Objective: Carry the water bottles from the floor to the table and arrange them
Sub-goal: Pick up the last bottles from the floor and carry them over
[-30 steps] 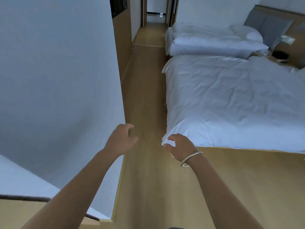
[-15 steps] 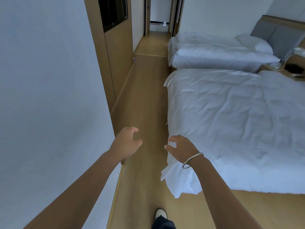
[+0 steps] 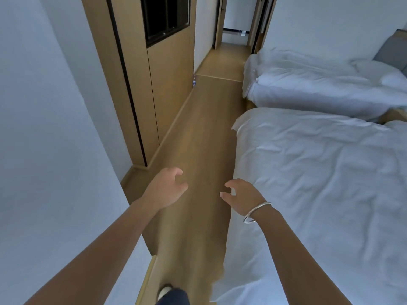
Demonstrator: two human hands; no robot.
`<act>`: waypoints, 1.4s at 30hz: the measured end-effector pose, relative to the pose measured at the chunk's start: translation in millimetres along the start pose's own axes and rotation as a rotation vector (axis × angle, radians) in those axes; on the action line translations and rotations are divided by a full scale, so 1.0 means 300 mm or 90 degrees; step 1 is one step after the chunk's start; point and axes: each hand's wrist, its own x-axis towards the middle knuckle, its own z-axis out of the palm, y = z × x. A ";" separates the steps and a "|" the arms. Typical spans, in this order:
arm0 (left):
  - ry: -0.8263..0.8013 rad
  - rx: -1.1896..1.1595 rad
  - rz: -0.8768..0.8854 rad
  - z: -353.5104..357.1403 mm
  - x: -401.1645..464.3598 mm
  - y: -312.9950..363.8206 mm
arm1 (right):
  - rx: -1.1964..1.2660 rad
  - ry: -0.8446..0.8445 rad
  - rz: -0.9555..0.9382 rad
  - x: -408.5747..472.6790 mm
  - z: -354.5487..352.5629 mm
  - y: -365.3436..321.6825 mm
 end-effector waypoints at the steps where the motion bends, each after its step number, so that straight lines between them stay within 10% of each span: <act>1: -0.005 -0.001 -0.001 -0.007 0.061 -0.001 | -0.002 -0.006 0.002 0.058 -0.007 0.003; 42: -0.023 -0.050 -0.010 -0.123 2.705 0.389 | 0.022 0.019 0.036 2.506 -0.803 0.347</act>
